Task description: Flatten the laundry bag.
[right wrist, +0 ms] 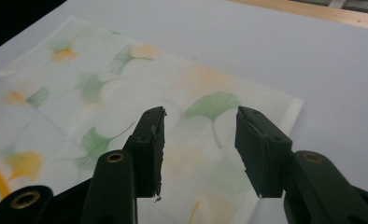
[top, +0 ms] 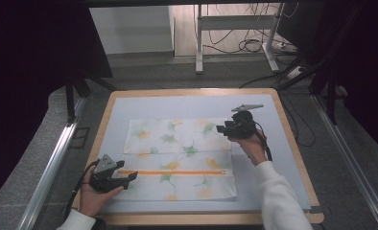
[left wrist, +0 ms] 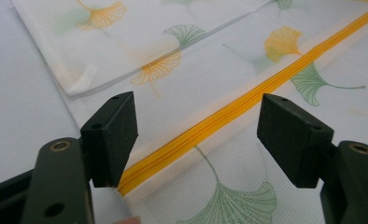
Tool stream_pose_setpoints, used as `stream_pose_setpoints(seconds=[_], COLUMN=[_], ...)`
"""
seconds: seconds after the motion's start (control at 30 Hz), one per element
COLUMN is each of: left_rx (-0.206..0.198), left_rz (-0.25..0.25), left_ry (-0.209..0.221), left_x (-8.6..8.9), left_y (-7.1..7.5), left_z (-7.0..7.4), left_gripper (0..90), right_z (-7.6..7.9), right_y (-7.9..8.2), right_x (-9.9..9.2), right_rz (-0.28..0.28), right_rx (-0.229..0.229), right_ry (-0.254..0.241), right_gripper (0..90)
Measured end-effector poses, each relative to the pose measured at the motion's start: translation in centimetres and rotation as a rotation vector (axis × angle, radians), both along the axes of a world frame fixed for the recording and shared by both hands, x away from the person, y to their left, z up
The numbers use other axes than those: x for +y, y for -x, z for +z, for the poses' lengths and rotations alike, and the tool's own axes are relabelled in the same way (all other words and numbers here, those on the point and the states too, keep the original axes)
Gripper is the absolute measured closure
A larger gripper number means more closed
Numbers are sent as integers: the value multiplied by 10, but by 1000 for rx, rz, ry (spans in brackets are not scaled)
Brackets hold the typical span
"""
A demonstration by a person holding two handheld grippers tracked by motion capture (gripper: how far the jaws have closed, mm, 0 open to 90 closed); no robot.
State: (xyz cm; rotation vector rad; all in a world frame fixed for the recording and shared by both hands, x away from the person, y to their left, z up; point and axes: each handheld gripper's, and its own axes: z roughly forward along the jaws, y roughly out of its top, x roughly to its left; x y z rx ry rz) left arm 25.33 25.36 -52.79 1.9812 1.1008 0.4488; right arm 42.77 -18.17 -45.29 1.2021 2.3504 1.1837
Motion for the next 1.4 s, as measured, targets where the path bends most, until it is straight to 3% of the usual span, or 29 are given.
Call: stream_pose_setpoints(seconds=[0.03,0.27,0.43,0.47,0.63,0.73,0.83,0.87,0.93,1.07,1.4], left_rx=[1,2,4,4,3,3,3,4,3,3,5], left_rz=[0,-3,-5,-5,-5,-6,-9,-10,-10,-12,-17], left_ry=[0,-1,-6,-7,-6,-5,-6,-6,-5,-3,-4], left_x=[0,-1,-3,-3,-2,-2,-3,-3,-2,-2,-2], left_y=[0,0,0,0,0,0,0,0,0,1,0], left_z=[0,0,0,0,0,0,-1,-1,-1,-1,-1], left_gripper=[288,288,288,288,288,288,288,288,288,288,288], right_z=[0,-3,-4,-6,-11,-17,-20,-23,-24,-36,-56], right_y=[12,37,46,47,46,43,42,40,39,30,11], right_x=[0,5,23,37,64,99,115,132,138,169,195], right_rz=[27,89,151,185,237,299,332,359,363,402,415], right_rx=[-3,2,3,10,24,34,32,36,43,66,93], right_ry=[0,-9,11,25,49,80,102,126,131,189,264], right_gripper=[527,528,498,475,450,431,420,412,408,375,347])
